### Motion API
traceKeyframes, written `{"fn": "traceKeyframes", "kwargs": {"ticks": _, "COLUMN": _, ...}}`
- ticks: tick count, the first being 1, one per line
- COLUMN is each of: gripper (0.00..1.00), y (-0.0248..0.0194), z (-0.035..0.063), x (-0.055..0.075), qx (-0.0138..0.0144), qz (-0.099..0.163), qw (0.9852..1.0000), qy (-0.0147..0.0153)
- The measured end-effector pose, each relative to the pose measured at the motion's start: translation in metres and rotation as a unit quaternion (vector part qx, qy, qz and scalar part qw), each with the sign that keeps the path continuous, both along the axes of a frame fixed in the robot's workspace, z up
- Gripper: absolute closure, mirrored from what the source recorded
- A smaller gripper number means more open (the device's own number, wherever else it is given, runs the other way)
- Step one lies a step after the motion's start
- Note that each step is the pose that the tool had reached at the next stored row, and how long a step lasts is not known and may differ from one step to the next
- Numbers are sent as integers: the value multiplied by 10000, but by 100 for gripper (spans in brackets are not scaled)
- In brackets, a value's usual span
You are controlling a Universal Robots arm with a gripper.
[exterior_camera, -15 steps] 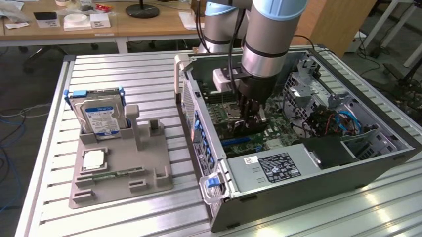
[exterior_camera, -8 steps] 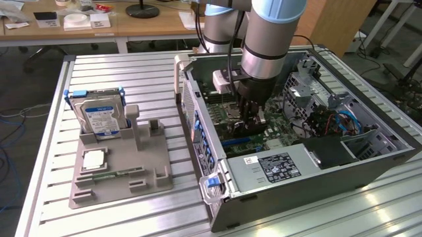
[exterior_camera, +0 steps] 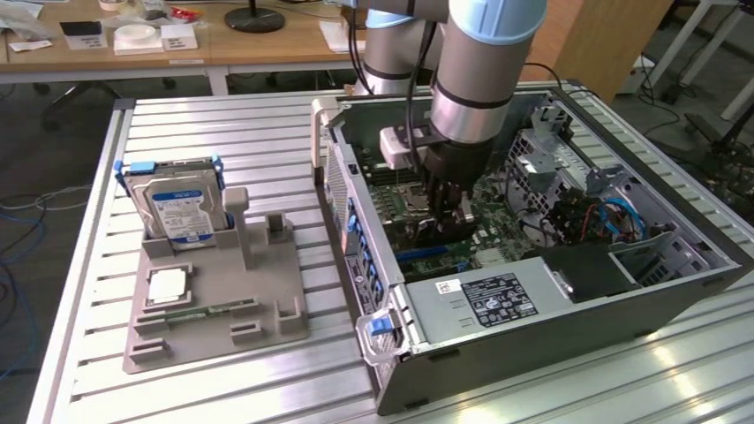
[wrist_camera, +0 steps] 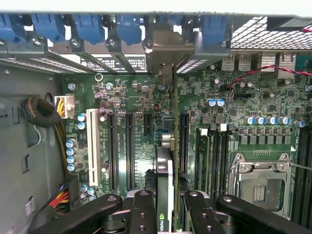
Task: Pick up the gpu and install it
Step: 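Insert the gpu into the slot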
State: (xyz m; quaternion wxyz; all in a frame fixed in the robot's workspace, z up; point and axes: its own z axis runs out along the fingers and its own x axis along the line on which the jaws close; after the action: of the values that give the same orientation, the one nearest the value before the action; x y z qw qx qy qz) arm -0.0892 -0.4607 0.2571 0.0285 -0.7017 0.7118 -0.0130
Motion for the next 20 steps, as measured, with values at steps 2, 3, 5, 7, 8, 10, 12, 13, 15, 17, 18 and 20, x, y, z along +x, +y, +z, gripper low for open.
{"fn": "traceKeyframes", "kwargs": {"ticks": 2, "gripper": 73, "y": -1, "z": 0, "x": 0, "qx": -3, "qz": -1, "qw": 10000, "qy": 1}}
{"fn": "traceKeyframes", "kwargs": {"ticks": 3, "gripper": 73, "y": -1, "z": 0, "x": 0, "qx": -3, "qz": -2, "qw": 10000, "qy": 1}}
{"fn": "traceKeyframes", "kwargs": {"ticks": 5, "gripper": 73, "y": -1, "z": 0, "x": 0, "qx": -3, "qz": -2, "qw": 10000, "qy": 1}}
{"fn": "traceKeyframes", "kwargs": {"ticks": 7, "gripper": 73, "y": 0, "z": -1, "x": 0, "qx": -3, "qz": -4, "qw": 10000, "qy": 3}}
{"fn": "traceKeyframes", "kwargs": {"ticks": 8, "gripper": 73, "y": 0, "z": -1, "x": 2, "qx": -3, "qz": -5, "qw": 10000, "qy": 8}}
{"fn": "traceKeyframes", "kwargs": {"ticks": 10, "gripper": 73, "y": 0, "z": -1, "x": 3, "qx": -3, "qz": -7, "qw": 10000, "qy": 15}}
{"fn": "traceKeyframes", "kwargs": {"ticks": 12, "gripper": 73, "y": 0, "z": 0, "x": 6, "qx": -3, "qz": -9, "qw": 10000, "qy": 23}}
{"fn": "traceKeyframes", "kwargs": {"ticks": 13, "gripper": 73, "y": 0, "z": 0, "x": 6, "qx": -3, "qz": -10, "qw": 10000, "qy": 25}}
{"fn": "traceKeyframes", "kwargs": {"ticks": 15, "gripper": 73, "y": 0, "z": -1, "x": 7, "qx": -4, "qz": -15, "qw": 10000, "qy": 31}}
{"fn": "traceKeyframes", "kwargs": {"ticks": 17, "gripper": 73, "y": -1, "z": -1, "x": 8, "qx": -4, "qz": -18, "qw": 10000, "qy": 36}}
{"fn": "traceKeyframes", "kwargs": {"ticks": 18, "gripper": 73, "y": 0, "z": -1, "x": 8, "qx": -4, "qz": -18, "qw": 10000, "qy": 37}}
{"fn": "traceKeyframes", "kwargs": {"ticks": 20, "gripper": 73, "y": 0, "z": -2, "x": 8, "qx": -5, "qz": -18, "qw": 10000, "qy": 37}}
